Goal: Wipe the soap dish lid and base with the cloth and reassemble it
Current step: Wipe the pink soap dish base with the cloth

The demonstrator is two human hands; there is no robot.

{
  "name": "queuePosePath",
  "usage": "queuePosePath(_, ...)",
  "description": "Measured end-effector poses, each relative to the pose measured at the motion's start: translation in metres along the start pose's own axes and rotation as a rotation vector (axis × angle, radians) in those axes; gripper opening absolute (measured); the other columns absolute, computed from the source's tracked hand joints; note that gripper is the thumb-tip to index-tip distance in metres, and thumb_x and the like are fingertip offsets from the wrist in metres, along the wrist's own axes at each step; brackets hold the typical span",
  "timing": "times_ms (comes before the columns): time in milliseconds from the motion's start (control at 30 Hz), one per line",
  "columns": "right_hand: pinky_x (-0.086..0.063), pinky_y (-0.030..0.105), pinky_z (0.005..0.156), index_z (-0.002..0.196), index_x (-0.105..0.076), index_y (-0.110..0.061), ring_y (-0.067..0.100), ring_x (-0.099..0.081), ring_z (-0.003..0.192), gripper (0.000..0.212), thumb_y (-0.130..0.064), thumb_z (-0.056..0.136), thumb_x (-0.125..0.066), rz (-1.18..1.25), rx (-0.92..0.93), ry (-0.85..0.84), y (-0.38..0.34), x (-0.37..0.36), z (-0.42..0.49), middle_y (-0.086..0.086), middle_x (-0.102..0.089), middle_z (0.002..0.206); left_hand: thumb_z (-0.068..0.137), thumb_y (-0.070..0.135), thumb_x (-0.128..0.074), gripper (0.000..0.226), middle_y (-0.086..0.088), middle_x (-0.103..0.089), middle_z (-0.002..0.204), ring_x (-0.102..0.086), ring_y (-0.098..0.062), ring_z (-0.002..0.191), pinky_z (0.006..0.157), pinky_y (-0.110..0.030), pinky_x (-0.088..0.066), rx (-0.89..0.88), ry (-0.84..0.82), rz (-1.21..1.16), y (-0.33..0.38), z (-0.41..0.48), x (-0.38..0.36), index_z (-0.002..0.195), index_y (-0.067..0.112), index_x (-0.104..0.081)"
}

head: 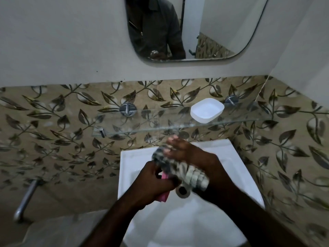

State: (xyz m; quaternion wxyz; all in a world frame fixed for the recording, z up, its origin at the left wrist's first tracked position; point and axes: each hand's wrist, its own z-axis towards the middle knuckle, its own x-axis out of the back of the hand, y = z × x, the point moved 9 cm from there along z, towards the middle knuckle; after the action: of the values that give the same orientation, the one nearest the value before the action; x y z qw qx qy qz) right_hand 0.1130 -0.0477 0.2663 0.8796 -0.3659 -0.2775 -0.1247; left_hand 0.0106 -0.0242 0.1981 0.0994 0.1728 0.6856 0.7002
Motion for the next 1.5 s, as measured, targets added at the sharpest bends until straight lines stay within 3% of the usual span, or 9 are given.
queuePosePath(100, -0.046, 0.014, 0.091, 0.118, -0.059, -0.045, -0.008, -0.060, 0.110, 0.061, 0.003, 0.082, -0.066, 0.235, -0.309, 0.098, 0.036, 0.008, 0.001, -0.035, -0.063, 0.113, 0.052, 0.037, -0.073, 0.025, 0.012, -0.070, 0.074, -0.064, -0.002, 0.069, 0.060, -0.020, -0.049, 0.004, 0.003, 0.008, -0.002, 0.002, 0.000, 0.077, 0.040, -0.071)
queuePosePath(200, -0.042, 0.020, 0.102, 0.127, -0.058, -0.033, 0.000, -0.053, 0.125, 0.068, 0.007, 0.072, -0.067, 0.209, -0.278, 0.067, 0.026, 0.006, -0.003, -0.020, -0.061, 0.130, 0.055, 0.037, -0.078, 0.037, 0.008, -0.073, 0.088, -0.068, -0.011, 0.082, 0.071, -0.030, -0.056, 0.044, 0.027, 0.084, -0.012, 0.009, 0.005, 0.091, 0.032, -0.071)
queuePosePath(333, -0.036, 0.020, 0.109, 0.133, -0.054, -0.023, 0.010, -0.046, 0.134, 0.059, -0.002, 0.078, -0.067, 0.035, -0.150, 0.023, 0.016, -0.007, -0.009, -0.009, -0.051, 0.140, 0.057, 0.029, -0.078, 0.033, 0.010, -0.068, 0.081, -0.061, -0.009, 0.058, 0.042, -0.021, -0.044, 0.100, 0.125, 0.162, -0.021, 0.010, 0.015, 0.087, 0.029, -0.065)
queuePosePath(533, -0.050, 0.017, 0.057, 0.096, -0.070, -0.005, 0.011, -0.066, 0.069, 0.020, 0.008, 0.080, -0.069, 0.618, -0.688, 0.225, 0.084, -0.010, -0.035, 0.001, -0.073, 0.078, 0.050, 0.055, -0.077, 0.076, 0.006, -0.060, 0.102, -0.062, -0.012, 0.091, 0.071, -0.036, -0.056, 0.057, 0.173, 0.362, -0.020, 0.012, 0.009, 0.118, 0.026, -0.059)
queuePosePath(667, -0.058, 0.038, 0.080, 0.121, -0.064, -0.004, 0.030, -0.066, 0.109, 0.040, -0.008, 0.081, -0.067, 1.074, -0.870, 0.350, 0.095, -0.030, -0.050, 0.019, -0.068, 0.119, 0.055, 0.059, -0.076, 0.075, 0.002, -0.050, 0.097, -0.053, -0.019, 0.093, 0.076, -0.032, -0.049, 0.096, 0.279, 0.574, -0.024, 0.020, 0.015, 0.119, 0.028, -0.052)
queuePosePath(833, -0.053, 0.051, 0.092, 0.120, -0.063, -0.001, 0.035, -0.066, 0.109, 0.033, -0.011, 0.089, -0.062, 1.014, -0.905, 0.369, 0.097, -0.032, -0.047, 0.020, -0.069, 0.117, 0.058, 0.065, -0.071, 0.082, 0.002, -0.044, 0.102, -0.044, -0.020, 0.103, 0.086, -0.039, -0.046, 0.131, 0.229, 0.735, -0.028, 0.020, 0.009, 0.127, 0.030, -0.043)
queuePosePath(1167, -0.050, 0.047, 0.084, 0.115, -0.065, 0.004, 0.036, -0.063, 0.097, 0.031, -0.012, 0.088, -0.064, 0.958, -1.041, 0.419, 0.131, -0.033, -0.051, 0.028, -0.065, 0.115, 0.085, 0.072, -0.027, 0.078, -0.021, -0.064, 0.123, -0.064, -0.042, 0.104, 0.075, -0.054, -0.056, 0.542, -0.057, -0.931, -0.084, 0.004, -0.020, 0.126, 0.014, -0.059)
queuePosePath(1367, -0.034, 0.018, 0.037, 0.100, -0.072, -0.009, 0.013, -0.045, 0.046, 0.016, -0.018, 0.088, -0.072, 0.547, -0.993, 0.257, 0.130, -0.023, -0.043, 0.009, -0.057, 0.063, 0.086, 0.065, -0.043, 0.078, -0.028, -0.051, 0.136, -0.053, -0.046, 0.119, 0.088, -0.065, -0.048, 0.444, -0.200, -1.211, -0.077, 0.006, -0.043, 0.133, 0.003, -0.054)
queuePosePath(1500, -0.058, 0.040, 0.061, 0.099, -0.074, -0.012, 0.026, -0.070, 0.070, 0.028, -0.034, 0.082, -0.075, 0.583, -0.910, 0.295, 0.122, -0.009, -0.030, 0.006, -0.074, 0.081, 0.079, 0.047, -0.068, 0.071, -0.026, -0.057, 0.130, -0.058, -0.044, 0.114, 0.084, -0.053, -0.053, 0.356, -0.221, -1.278, -0.070, 0.008, -0.040, 0.131, 0.001, -0.054)
